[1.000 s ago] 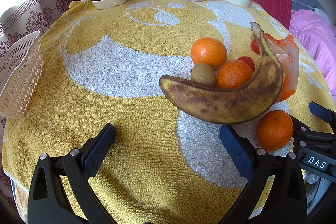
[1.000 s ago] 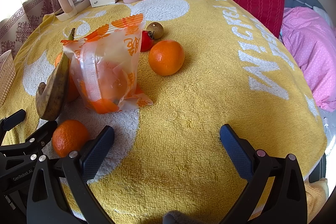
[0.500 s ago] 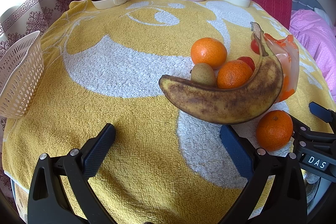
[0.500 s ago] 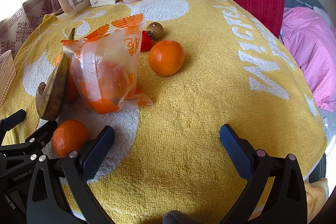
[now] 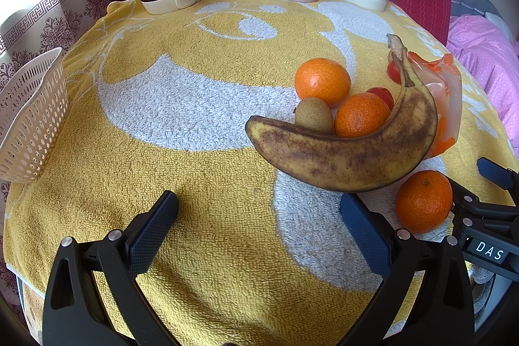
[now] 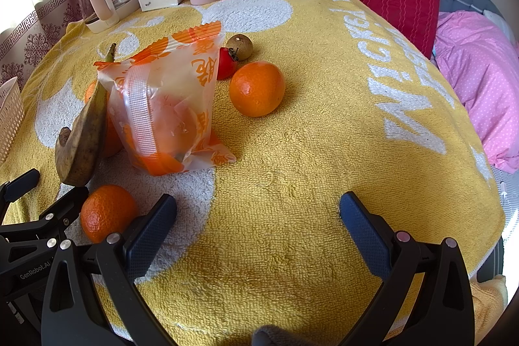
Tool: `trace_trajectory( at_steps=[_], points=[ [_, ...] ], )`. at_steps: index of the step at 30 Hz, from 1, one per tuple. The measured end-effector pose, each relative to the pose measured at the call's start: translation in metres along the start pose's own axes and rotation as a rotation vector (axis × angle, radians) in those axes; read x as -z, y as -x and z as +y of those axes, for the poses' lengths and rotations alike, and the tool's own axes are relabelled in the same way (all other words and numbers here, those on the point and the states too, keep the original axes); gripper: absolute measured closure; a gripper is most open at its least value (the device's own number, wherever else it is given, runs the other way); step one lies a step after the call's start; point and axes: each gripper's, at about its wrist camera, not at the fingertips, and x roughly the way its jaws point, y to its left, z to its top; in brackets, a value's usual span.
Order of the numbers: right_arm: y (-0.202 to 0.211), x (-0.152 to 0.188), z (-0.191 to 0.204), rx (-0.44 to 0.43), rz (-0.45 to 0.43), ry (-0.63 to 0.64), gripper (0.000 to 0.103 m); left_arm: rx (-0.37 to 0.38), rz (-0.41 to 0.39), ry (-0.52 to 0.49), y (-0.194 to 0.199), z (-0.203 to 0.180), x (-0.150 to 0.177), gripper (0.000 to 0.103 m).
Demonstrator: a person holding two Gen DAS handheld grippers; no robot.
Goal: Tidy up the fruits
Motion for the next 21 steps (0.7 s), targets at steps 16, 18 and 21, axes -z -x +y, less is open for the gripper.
trace_trajectory(
  at_steps=[16, 18, 21],
  points=[
    [0.0, 0.0, 0.0, 0.0, 0.0, 0.0, 0.005, -0.005, 0.001, 0.002, -0.0008, -0.0001, -0.0011, 0.002],
    [0.0, -0.0001, 0.0001, 0.0, 0.0, 0.0, 0.005, -0.005, 0.001, 0.002, -0.0001, 0.0003, 0.0, 0.002],
    [-0.0001, 0.0001, 0.0, 0.0, 0.0, 0.0, 0.005, -0.004, 0.0, 0.001, 0.0005, 0.0004, 0.001, 0.002]
  ],
)
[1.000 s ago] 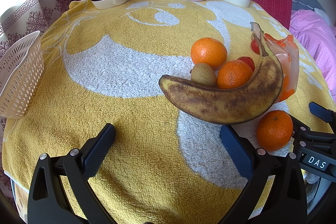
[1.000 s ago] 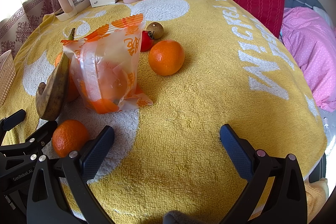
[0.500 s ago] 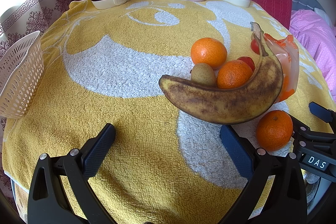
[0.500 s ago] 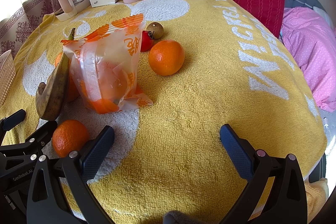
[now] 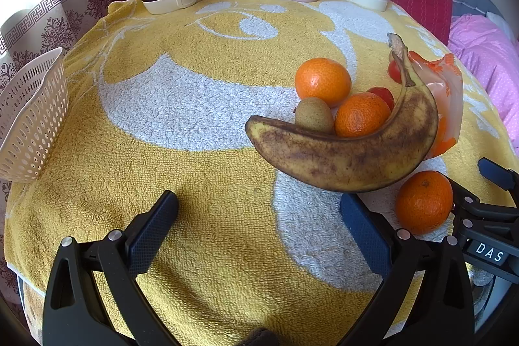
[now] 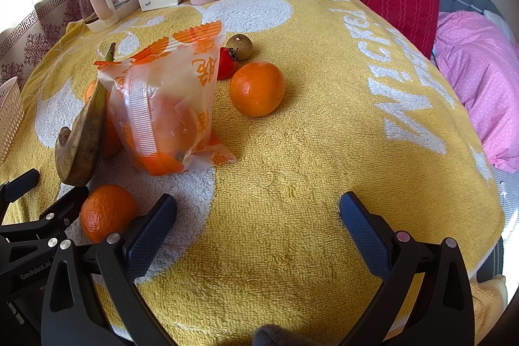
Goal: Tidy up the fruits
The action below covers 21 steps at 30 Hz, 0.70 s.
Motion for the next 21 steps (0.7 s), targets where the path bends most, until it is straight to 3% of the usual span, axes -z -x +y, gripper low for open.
trace_trajectory(
  at_steps=[15, 21],
  points=[
    [0.0, 0.001, -0.004, -0.042, 0.001, 0.013, 0.005, 0.011, -0.001, 0.003, 0.0, 0.001, 0.0, 0.002],
    [0.005, 0.004, -0.008, -0.078, -0.004, 0.02, 0.005, 0.077, -0.028, 0.04, 0.005, 0.011, 0.001, 0.003]
  ],
)
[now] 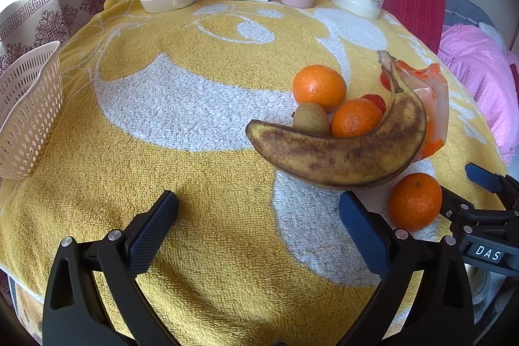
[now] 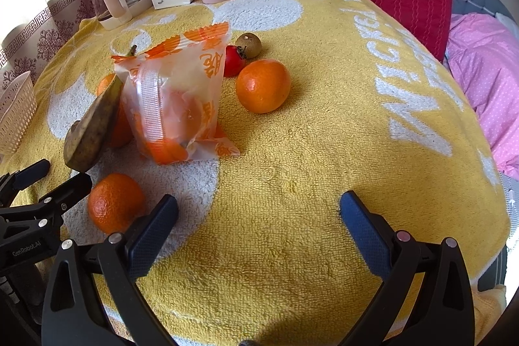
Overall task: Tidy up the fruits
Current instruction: 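Grasp the loose orange beside the banana with the right tool, then grasp the brown-spotted banana with the left tool while the right tool holds the orange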
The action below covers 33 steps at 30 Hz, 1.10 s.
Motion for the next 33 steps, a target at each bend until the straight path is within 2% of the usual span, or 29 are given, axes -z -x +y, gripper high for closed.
trace_trajectory(
  at_steps=[3, 6, 13, 14, 17, 20, 21, 24, 27, 29, 33],
  points=[
    [0.009, 0.003, -0.009, -0.073, -0.023, -0.036, 0.005, 0.009, -0.057, 0.038, 0.011, 0.007, 0.001, 0.003],
    [0.018, 0.006, -0.009, -0.13, -0.039, -0.04, 0.005, 0.025, -0.088, 0.026, 0.019, 0.005, 0.003, 0.003],
    [0.038, 0.013, 0.033, -0.196, -0.103, 0.118, 0.011, -0.006, -0.183, 0.03, 0.042, 0.01, 0.008, 0.003],
    [0.038, 0.014, 0.039, -0.193, -0.107, 0.141, 0.013, -0.017, -0.189, 0.041, 0.045, 0.014, 0.009, 0.003],
    [0.034, 0.016, 0.054, -0.199, -0.09, 0.195, 0.031, -0.048, -0.202, 0.073, 0.049, 0.027, 0.01, 0.003],
    [0.029, 0.012, 0.06, -0.215, -0.066, 0.199, 0.038, -0.041, -0.191, 0.106, 0.047, 0.036, 0.01, 0.003],
    [0.026, 0.011, 0.061, -0.221, -0.056, 0.199, 0.047, -0.039, -0.184, 0.106, 0.046, 0.036, 0.01, 0.003],
    [0.016, 0.007, 0.065, -0.243, -0.022, 0.194, 0.058, -0.035, -0.174, 0.097, 0.043, 0.034, 0.01, 0.003],
    [0.014, 0.008, 0.067, -0.225, -0.021, 0.2, 0.064, -0.03, -0.164, 0.09, 0.041, 0.033, 0.01, 0.003],
    [0.016, 0.009, 0.063, -0.226, -0.025, 0.187, 0.064, -0.023, -0.154, 0.076, 0.04, 0.03, 0.009, 0.003],
    [0.022, 0.01, 0.045, -0.213, -0.04, 0.136, 0.064, -0.022, -0.152, -0.01, 0.041, 0.014, 0.009, 0.003]
  ],
)
